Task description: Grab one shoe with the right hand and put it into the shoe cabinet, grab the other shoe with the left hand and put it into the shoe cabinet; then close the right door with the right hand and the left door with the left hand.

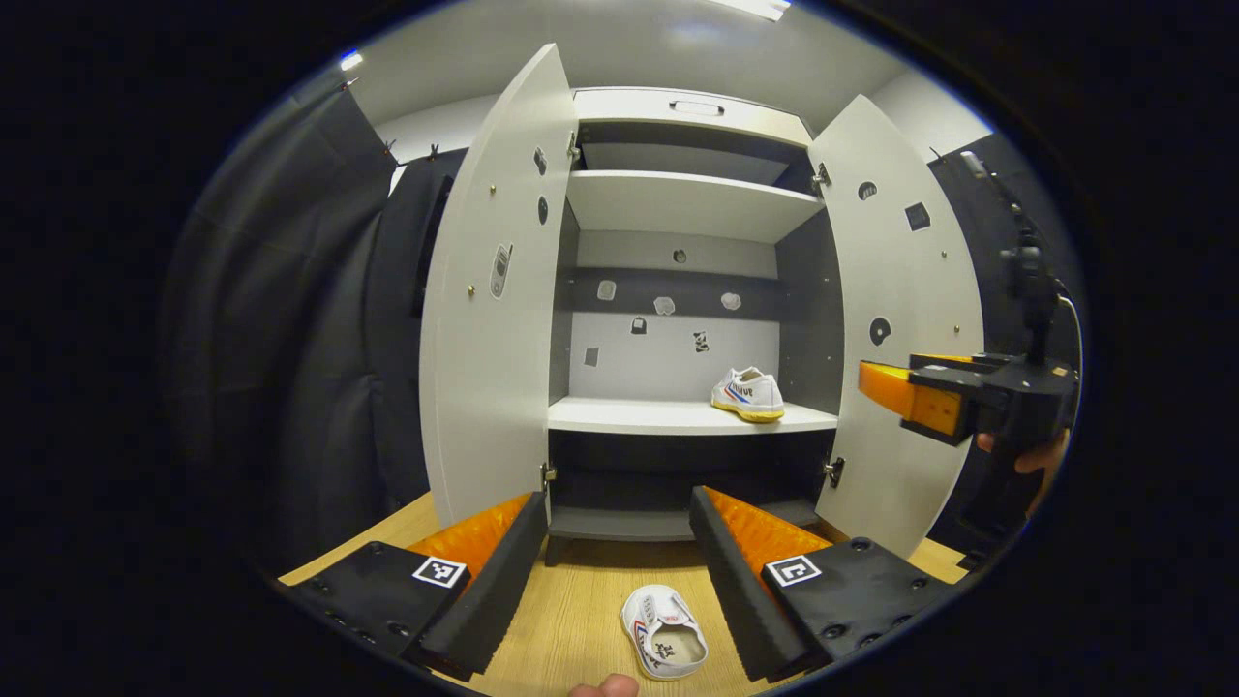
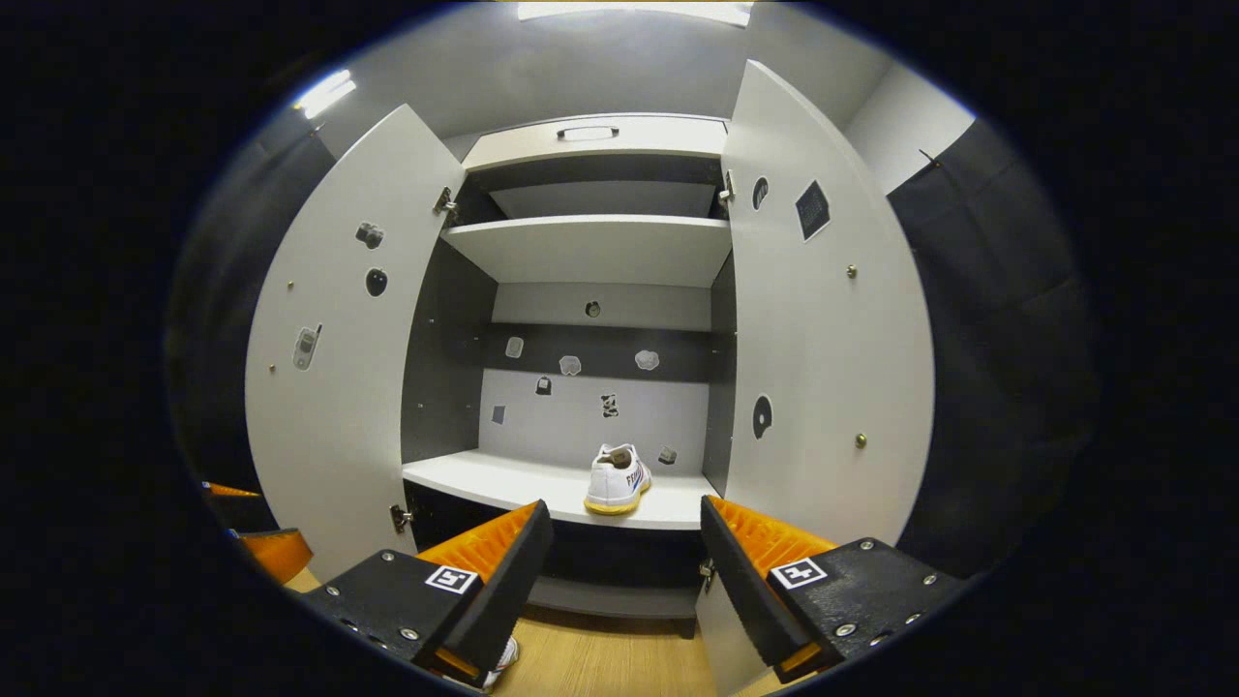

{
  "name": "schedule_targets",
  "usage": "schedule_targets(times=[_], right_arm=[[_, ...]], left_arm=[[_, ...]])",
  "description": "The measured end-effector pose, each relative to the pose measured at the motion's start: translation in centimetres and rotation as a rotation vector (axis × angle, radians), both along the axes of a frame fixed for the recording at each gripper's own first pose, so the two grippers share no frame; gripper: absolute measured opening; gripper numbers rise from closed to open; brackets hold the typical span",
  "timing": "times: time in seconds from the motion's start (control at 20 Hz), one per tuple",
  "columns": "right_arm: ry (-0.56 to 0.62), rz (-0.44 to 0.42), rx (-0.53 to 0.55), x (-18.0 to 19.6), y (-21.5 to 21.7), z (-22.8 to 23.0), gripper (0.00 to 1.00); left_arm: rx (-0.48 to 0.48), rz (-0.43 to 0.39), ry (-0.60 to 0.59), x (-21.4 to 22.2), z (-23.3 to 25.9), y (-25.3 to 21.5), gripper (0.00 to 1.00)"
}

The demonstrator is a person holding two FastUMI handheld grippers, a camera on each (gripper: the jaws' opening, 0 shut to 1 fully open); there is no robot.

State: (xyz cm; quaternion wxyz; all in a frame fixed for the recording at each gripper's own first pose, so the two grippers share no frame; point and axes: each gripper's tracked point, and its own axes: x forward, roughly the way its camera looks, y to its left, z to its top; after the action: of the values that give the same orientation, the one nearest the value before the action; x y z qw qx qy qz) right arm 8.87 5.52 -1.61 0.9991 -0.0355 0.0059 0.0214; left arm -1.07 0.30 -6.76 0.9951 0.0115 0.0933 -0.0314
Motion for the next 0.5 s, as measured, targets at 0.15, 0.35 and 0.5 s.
schedule_targets(times=[0.15,0.35,0.5], right_arm=[[0.023,-0.009,0.035,-2.9,-0.5,-1.4,0.94],[0.042,-0.046,0.074,-5.0,-2.5,-2.8,0.94],[0.038,-0.076,0.061,-5.9,-4.3,-2.9,0.94]], left_arm=[[-0.019,-0.055,0.088,1.3,-3.1,-1.5,0.99],[-0.026,-0.087,0.273,1.5,-11.6,-1.9,0.97],[-0.05,-0.101,0.497,-0.2,-20.2,-2.0,0.97]])
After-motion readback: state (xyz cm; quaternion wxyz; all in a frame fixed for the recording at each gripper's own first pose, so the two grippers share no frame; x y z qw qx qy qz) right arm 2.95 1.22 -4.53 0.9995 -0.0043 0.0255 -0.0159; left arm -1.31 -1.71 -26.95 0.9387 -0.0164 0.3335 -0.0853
